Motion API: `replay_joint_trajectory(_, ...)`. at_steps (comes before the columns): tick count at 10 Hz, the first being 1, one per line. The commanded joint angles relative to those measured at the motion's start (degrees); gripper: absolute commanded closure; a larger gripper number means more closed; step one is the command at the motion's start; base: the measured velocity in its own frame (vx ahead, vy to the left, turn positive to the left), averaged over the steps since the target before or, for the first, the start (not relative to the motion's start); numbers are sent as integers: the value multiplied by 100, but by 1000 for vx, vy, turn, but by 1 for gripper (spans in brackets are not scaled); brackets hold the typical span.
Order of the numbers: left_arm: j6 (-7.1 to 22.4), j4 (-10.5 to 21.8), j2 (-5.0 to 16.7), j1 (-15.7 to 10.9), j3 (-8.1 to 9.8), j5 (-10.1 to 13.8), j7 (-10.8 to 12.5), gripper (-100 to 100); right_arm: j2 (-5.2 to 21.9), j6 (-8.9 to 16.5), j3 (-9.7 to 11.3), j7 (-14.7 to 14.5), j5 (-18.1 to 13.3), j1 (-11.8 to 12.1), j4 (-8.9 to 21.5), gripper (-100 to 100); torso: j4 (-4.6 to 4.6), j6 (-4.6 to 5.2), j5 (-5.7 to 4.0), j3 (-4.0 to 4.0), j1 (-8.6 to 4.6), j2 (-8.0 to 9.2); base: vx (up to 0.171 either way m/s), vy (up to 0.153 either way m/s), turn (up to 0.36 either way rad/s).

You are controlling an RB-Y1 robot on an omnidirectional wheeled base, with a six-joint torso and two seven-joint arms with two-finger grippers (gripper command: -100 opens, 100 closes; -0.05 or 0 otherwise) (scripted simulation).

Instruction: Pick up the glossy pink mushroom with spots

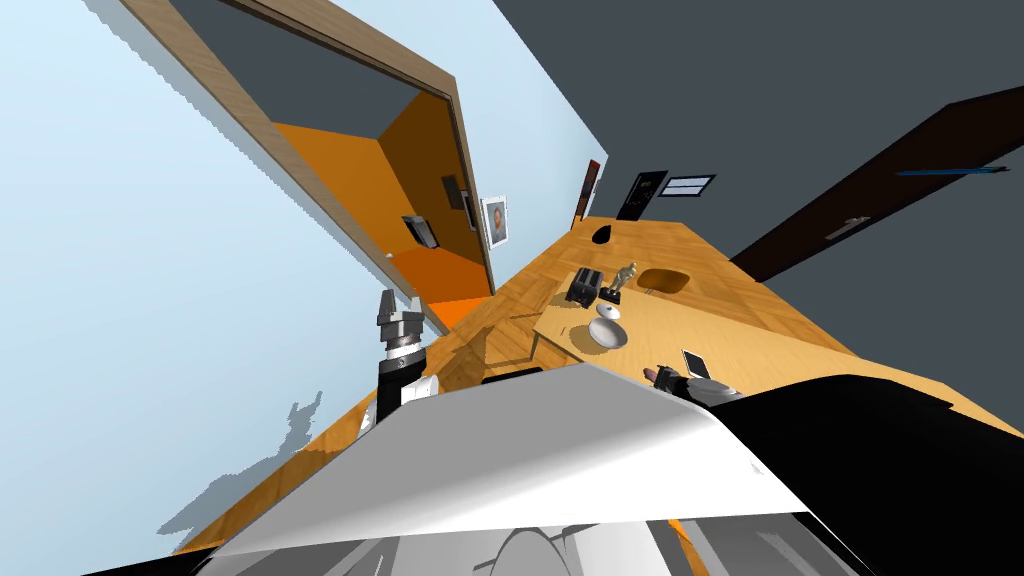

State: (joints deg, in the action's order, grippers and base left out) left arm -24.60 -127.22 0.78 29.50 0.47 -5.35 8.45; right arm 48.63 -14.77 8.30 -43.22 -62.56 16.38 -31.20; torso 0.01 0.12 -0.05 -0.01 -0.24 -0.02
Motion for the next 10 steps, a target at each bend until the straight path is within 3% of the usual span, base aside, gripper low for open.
replay_joint_trajectory(1,0,0,0,0,0,0,0,0,-41,188,150,144,-37,73,-168,-100,0,0,0,0,0,0,4,-97,44)
replay_joint_trajectory(3,0,0,0,1,0,0,0,0,-167,306,183,116,-40,36,-145,-100,0,3,-1,-1,1,-1,3,-49,16)
replay_joint_trajectory(4,0,0,0,0,0,0,0,0,-119,234,154,95,-35,54,-148,-100,0,2,0,0,3,0,1,-26,14)
replay_joint_trajectory(5,0,0,0,0,0,0,0,0,-127,263,164,114,-37,54,-155,100,0,3,2,0,11,0,0,0,0)
replay_joint_trajectory(9,0,0,-1,0,0,0,0,0,-127,260,164,112,-37,55,-154,100,0,2,5,0,21,0,0,0,0)
replay_joint_trajectory(10,0,0,-1,0,0,0,0,0,-127,260,163,112,-37,55,-154,0,0,2,5,0,21,0,0,0,0)
